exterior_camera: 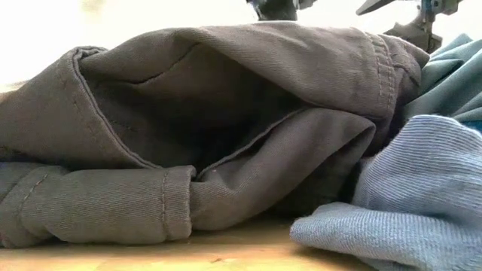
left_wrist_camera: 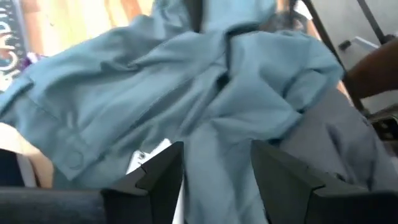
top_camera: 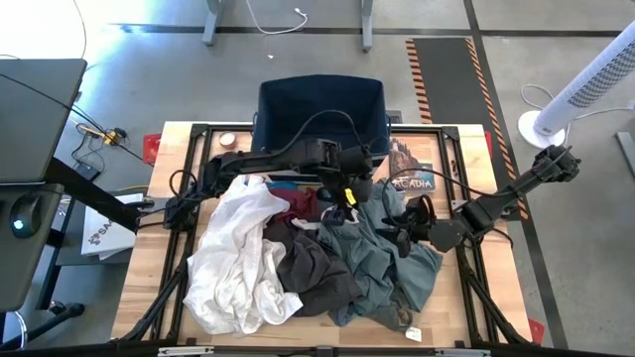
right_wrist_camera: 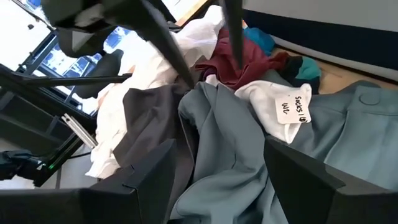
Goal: Sort clothes
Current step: Put the white sock into the blue laundry bin
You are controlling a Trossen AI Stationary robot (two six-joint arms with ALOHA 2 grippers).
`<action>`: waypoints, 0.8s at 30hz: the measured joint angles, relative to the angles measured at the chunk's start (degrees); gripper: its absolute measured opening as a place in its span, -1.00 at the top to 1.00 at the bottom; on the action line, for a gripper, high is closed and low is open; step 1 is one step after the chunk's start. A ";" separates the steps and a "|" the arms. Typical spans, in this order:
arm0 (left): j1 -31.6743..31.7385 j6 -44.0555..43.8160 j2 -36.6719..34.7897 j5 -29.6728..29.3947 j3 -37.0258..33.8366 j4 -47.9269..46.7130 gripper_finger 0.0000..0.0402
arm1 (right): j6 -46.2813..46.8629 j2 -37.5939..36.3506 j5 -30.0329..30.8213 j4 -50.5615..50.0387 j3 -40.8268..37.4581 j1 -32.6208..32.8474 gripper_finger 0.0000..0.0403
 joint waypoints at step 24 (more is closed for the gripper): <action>-1.58 8.66 9.30 -10.58 0.00 1.54 0.21 | 0.45 -0.01 1.06 -0.08 0.01 0.71 -0.19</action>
